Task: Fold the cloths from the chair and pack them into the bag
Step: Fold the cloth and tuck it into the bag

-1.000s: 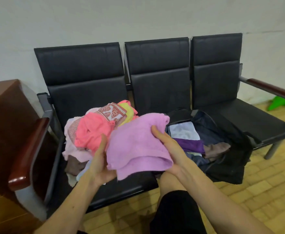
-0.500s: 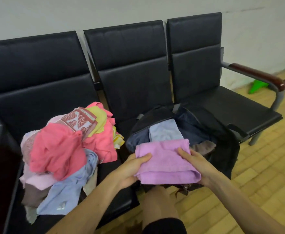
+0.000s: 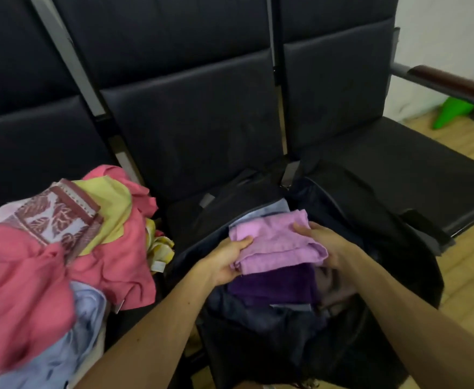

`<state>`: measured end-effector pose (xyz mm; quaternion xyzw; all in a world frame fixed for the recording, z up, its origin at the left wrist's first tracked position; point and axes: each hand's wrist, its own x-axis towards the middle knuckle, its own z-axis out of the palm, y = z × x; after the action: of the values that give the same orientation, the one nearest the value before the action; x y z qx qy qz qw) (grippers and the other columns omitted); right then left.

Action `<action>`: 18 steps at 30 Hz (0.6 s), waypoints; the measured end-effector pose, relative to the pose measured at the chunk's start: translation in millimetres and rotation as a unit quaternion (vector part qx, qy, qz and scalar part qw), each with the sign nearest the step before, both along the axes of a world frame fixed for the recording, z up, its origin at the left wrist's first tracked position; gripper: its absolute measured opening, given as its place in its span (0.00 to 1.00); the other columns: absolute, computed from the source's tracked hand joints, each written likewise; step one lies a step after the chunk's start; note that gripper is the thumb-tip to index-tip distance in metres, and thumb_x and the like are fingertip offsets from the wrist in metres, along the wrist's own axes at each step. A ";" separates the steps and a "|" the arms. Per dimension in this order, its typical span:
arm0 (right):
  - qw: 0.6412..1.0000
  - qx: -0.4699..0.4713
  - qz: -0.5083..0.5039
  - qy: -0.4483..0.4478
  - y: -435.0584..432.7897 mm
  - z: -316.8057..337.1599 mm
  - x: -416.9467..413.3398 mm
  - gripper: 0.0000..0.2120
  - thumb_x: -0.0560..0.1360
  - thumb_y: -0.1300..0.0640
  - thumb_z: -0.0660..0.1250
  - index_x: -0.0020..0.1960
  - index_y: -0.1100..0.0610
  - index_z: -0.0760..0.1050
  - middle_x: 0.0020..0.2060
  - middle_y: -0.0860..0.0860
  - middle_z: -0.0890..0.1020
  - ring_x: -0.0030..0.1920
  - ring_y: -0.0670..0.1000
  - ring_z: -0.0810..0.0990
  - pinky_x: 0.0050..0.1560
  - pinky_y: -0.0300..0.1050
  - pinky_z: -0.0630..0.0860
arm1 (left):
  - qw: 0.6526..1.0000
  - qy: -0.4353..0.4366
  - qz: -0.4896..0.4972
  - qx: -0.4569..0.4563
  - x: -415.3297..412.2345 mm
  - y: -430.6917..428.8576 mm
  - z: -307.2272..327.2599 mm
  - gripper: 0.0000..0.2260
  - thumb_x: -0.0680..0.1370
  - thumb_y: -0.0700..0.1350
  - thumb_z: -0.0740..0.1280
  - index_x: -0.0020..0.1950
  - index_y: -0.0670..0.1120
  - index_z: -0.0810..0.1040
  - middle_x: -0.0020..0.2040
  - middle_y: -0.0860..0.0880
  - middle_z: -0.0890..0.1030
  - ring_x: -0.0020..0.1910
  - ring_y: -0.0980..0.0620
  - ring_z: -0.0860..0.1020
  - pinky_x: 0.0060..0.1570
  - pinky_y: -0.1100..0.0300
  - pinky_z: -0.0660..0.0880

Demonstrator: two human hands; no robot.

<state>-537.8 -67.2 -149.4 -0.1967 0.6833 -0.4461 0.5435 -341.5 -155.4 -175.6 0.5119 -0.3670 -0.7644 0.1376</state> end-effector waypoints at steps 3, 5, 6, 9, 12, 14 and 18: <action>0.998 -0.021 -0.005 0.063 -24.2 -23.7 -15.3 0.12 0.81 0.56 0.64 0.61 0.61 0.74 0.48 0.56 0.82 0.43 0.49 0.80 0.38 0.38 0.79 | 0.999 -0.009 0.011 -0.031 -14.0 -21.6 -26.1 0.15 0.82 0.41 0.66 0.69 0.47 0.75 0.57 0.45 0.83 0.50 0.49 0.83 0.48 0.52 0.81; 0.995 -0.042 -0.024 0.092 -37.9 -38.1 -23.3 0.13 0.80 0.59 0.66 0.64 0.61 0.74 0.51 0.56 0.82 0.43 0.47 0.80 0.37 0.35 0.79 | 0.997 -0.020 0.025 -0.064 -19.4 -31.4 -36.5 0.16 0.82 0.40 0.64 0.70 0.47 0.73 0.58 0.46 0.82 0.46 0.51 0.82 0.42 0.56 0.81; 0.993 -0.050 -0.029 0.104 -44.1 -45.4 -25.8 0.14 0.80 0.60 0.66 0.65 0.61 0.74 0.50 0.54 0.82 0.43 0.47 0.80 0.37 0.34 0.78 | 0.995 -0.041 0.026 -0.087 -21.8 -35.9 -42.1 0.16 0.83 0.40 0.64 0.71 0.46 0.72 0.59 0.46 0.81 0.44 0.52 0.81 0.39 0.59 0.80; 0.984 -0.051 -0.031 0.166 -56.9 -69.5 -29.9 0.19 0.79 0.59 0.68 0.68 0.59 0.73 0.54 0.54 0.82 0.49 0.49 0.80 0.48 0.37 0.79 | 0.975 -0.133 0.006 -0.177 -22.9 -44.2 -59.6 0.20 0.82 0.43 0.65 0.74 0.44 0.69 0.62 0.47 0.76 0.48 0.51 0.78 0.40 0.60 0.77; 0.978 -0.036 -0.025 0.203 -62.4 -83.6 -28.7 0.25 0.77 0.57 0.71 0.72 0.58 0.70 0.61 0.56 0.80 0.59 0.55 0.80 0.62 0.50 0.76 | 0.963 -0.152 0.001 -0.222 -19.3 -40.9 -66.8 0.23 0.80 0.43 0.67 0.75 0.45 0.67 0.68 0.50 0.72 0.61 0.52 0.75 0.58 0.59 0.74; 0.972 -0.012 -0.013 0.234 -62.0 -82.2 -27.0 0.28 0.76 0.53 0.72 0.73 0.56 0.69 0.62 0.56 0.80 0.60 0.56 0.79 0.64 0.53 0.75 | 0.962 -0.159 -0.023 -0.223 -14.6 -35.9 -66.1 0.28 0.77 0.46 0.69 0.76 0.46 0.66 0.70 0.51 0.71 0.66 0.51 0.73 0.67 0.55 0.71; 0.943 0.060 0.048 0.325 -48.4 -67.0 -23.5 0.31 0.75 0.50 0.71 0.74 0.57 0.67 0.65 0.58 0.78 0.64 0.61 0.76 0.66 0.55 0.72 | 0.953 -0.182 -0.068 -0.231 -3.7 -25.3 -50.8 0.22 0.76 0.46 0.69 0.70 0.46 0.73 0.65 0.46 0.79 0.60 0.48 0.78 0.63 0.52 0.76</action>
<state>-561.3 -115.6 -216.3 -0.3304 0.8379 -0.2893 0.3240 -345.2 -180.7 -226.4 0.5701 -0.5862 -0.5605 0.1308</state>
